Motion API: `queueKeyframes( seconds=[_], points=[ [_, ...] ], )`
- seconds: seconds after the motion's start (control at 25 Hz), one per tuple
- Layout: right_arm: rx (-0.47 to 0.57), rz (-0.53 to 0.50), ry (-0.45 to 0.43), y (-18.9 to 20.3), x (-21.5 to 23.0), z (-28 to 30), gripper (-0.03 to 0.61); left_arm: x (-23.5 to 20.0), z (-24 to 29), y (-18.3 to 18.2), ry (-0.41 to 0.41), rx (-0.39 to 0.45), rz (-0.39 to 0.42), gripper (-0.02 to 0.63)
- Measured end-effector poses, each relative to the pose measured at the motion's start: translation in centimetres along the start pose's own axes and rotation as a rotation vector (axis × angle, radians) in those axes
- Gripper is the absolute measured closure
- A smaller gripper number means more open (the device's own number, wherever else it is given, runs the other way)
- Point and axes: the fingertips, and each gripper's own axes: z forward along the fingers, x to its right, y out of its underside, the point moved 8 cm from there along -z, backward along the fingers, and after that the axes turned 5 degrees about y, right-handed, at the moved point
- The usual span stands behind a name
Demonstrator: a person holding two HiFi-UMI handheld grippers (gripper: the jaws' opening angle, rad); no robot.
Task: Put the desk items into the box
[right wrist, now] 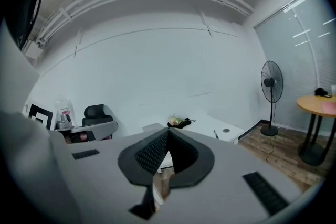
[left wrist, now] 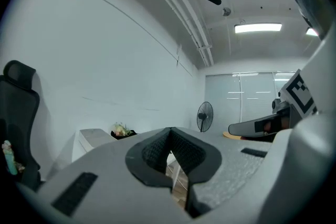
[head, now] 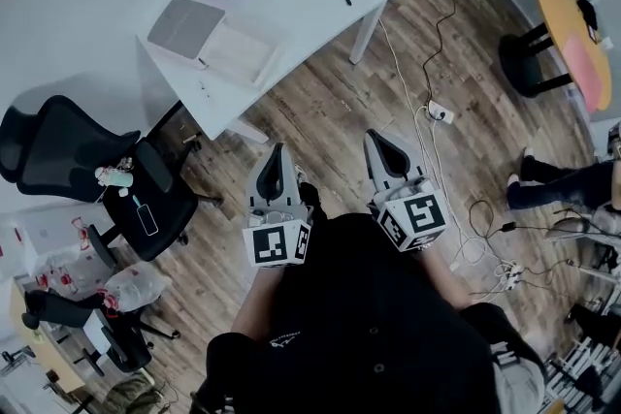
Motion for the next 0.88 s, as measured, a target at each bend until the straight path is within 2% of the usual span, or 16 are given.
queueKeyframes(
  seconds=[0.24, 0.4, 0.64, 0.88],
  points=[
    [0.012, 0.004, 0.05, -1.8, -0.3, 5.7, 0.58, -4.6, 5.2, -1.3, 0.079, 0.014, -0.029, 0.606],
    [0.027, 0.005, 0.062, -2.8, -1.0, 9.9, 0.58, -8.0, 7.2, -2.2, 0.08, 0.025, 0.005, 0.606],
    [0.043, -0.021, 0.014, -3.6, -4.3, 15.8, 0.58, -14.0, 8.3, -2.7, 0.01, 0.03, 0.033, 0.606],
    [-0.001, -0.036, -0.05, -3.5, -5.4, 19.3, 0.58, -16.7, 8.2, -1.9, -0.085, -0.004, 0.007, 0.606]
  ],
)
